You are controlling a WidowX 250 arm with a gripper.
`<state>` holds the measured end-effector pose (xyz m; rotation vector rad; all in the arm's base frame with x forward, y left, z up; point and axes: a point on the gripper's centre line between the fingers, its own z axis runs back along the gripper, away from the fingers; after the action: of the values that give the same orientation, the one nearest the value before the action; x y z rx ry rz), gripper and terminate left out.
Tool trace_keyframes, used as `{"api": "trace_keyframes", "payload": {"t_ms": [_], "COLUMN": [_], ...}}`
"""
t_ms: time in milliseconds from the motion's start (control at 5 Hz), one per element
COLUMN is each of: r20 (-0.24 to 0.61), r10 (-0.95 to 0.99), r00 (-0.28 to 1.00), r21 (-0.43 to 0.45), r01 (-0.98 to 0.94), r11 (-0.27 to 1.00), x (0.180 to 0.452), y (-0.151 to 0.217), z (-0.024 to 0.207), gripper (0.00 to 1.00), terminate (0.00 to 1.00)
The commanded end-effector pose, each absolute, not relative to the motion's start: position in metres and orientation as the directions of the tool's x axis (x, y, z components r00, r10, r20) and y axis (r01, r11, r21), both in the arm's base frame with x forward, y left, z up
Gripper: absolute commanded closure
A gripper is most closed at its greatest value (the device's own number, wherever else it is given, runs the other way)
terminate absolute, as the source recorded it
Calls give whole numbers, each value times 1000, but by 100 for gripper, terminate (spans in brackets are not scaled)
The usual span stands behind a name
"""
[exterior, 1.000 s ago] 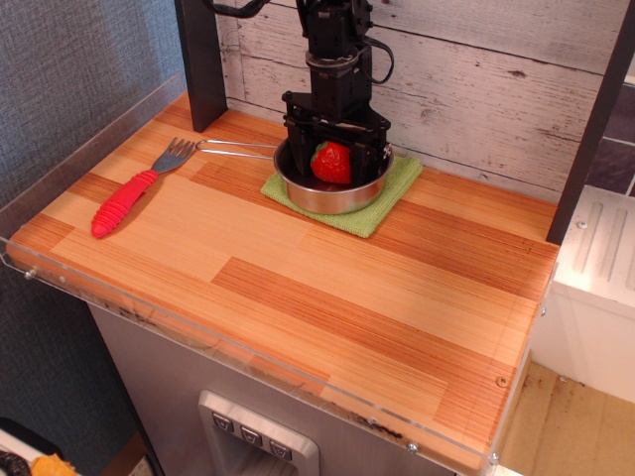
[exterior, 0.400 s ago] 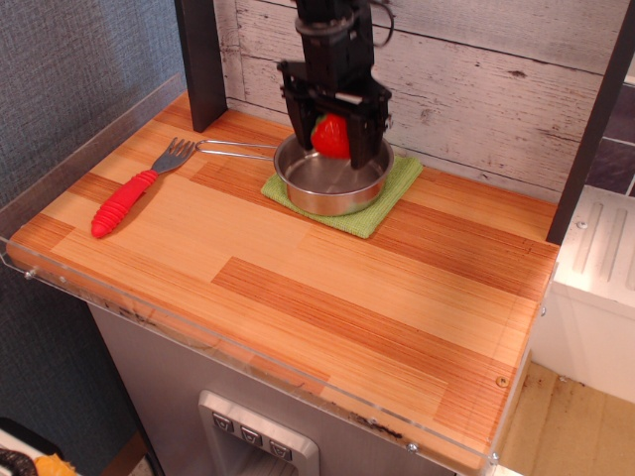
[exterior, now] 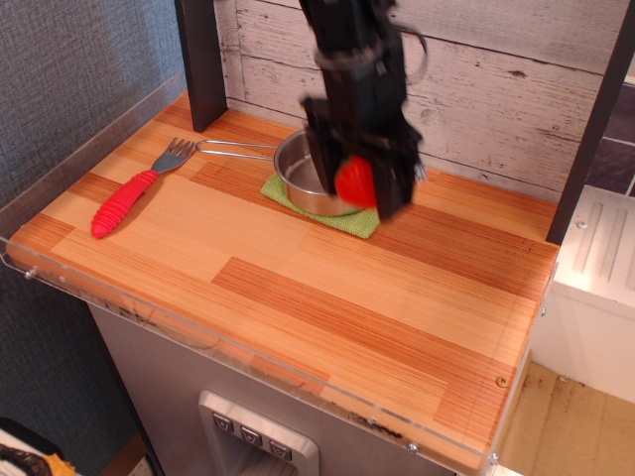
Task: Place the strawberry on the right edge of the table.
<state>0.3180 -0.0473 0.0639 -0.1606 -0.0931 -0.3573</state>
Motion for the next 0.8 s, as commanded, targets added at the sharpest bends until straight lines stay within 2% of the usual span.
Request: {"api": "trace_keyframes", "payload": {"t_ms": [0,200,400,600], "r20": [158,183,194,181], "r10": [-352,-311,-279,-261], "r00": [922,933,940,948], "r21": [-100,4,56,11], "r01": [370,315,274,264], "r11": [924,949,960,965], "x": [299,295,291,288], "y": [-83,-96,-101,-101], "z": [53,39,25,20], "gripper": [100,100,100,100], "terminate": [0,0,0,0]}}
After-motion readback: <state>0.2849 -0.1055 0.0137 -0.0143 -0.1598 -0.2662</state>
